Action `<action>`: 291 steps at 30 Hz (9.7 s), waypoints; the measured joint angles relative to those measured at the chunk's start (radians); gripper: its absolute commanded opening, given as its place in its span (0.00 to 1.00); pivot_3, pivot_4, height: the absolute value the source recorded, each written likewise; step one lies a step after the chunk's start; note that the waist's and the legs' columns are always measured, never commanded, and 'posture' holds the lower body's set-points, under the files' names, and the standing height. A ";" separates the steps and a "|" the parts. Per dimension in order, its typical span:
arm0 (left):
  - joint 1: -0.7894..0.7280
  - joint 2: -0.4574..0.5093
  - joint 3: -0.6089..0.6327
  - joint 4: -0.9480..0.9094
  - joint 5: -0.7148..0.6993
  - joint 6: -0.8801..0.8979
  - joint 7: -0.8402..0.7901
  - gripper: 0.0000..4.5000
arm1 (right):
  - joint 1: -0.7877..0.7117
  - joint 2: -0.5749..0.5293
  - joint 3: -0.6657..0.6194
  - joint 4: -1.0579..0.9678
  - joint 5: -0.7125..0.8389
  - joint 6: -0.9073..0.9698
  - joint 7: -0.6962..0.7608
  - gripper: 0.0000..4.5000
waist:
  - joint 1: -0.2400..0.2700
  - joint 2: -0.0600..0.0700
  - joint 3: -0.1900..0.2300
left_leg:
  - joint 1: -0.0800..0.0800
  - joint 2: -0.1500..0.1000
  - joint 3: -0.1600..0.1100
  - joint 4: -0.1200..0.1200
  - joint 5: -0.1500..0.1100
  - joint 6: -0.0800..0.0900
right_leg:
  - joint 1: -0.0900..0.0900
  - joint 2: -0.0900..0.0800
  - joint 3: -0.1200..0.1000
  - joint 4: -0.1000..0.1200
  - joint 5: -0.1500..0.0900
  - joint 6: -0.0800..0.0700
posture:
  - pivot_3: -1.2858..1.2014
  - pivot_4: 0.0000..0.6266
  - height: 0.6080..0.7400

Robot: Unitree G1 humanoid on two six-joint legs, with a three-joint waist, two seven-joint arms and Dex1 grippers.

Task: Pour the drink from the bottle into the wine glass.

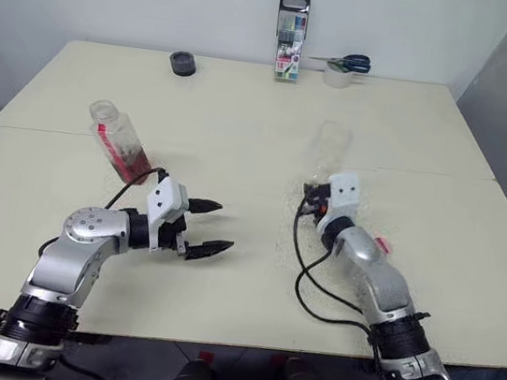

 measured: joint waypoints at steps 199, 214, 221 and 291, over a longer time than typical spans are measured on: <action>-0.669 -0.030 -0.172 0.597 0.654 -0.600 0.606 0.37 | 0.017 -0.186 -0.261 -0.602 0.239 0.391 0.440 1.00 | 0.046 -0.006 -0.001 | -0.003 -0.002 -0.003 0.002 0.001 -0.003 | 0.001 -0.002 -0.004 -0.002 0.000 0.000 | 0.52 0.24 1.00; -0.829 0.011 -0.275 0.871 0.898 -0.887 0.759 0.37 | 0.021 -0.188 -0.255 -0.582 0.221 0.365 0.439 1.00 | 0.039 -0.006 -0.001 | -0.004 -0.003 -0.004 0.002 0.001 -0.002 | 0.000 -0.002 -0.004 -0.001 0.000 0.000 | 0.52 0.24 1.00; -0.905 0.024 -0.309 0.951 0.974 -0.957 0.844 0.37 | 0.040 -0.184 -0.249 -0.583 0.220 0.351 0.444 1.00 | 0.034 -0.006 -0.001 | -0.004 -0.003 -0.004 0.002 0.001 -0.002 | 0.000 -0.002 -0.004 -0.001 0.000 0.000 | 0.52 0.24 1.00; -1.072 0.050 -0.451 1.158 1.160 -1.042 1.072 0.37 | 0.141 -0.042 -0.118 -0.611 0.078 0.197 0.360 1.00 | 0.027 -0.006 -0.001 | -0.003 -0.003 -0.003 0.003 0.002 -0.004 | 0.000 -0.002 -0.004 0.001 0.000 0.000 | 0.52 0.24 1.00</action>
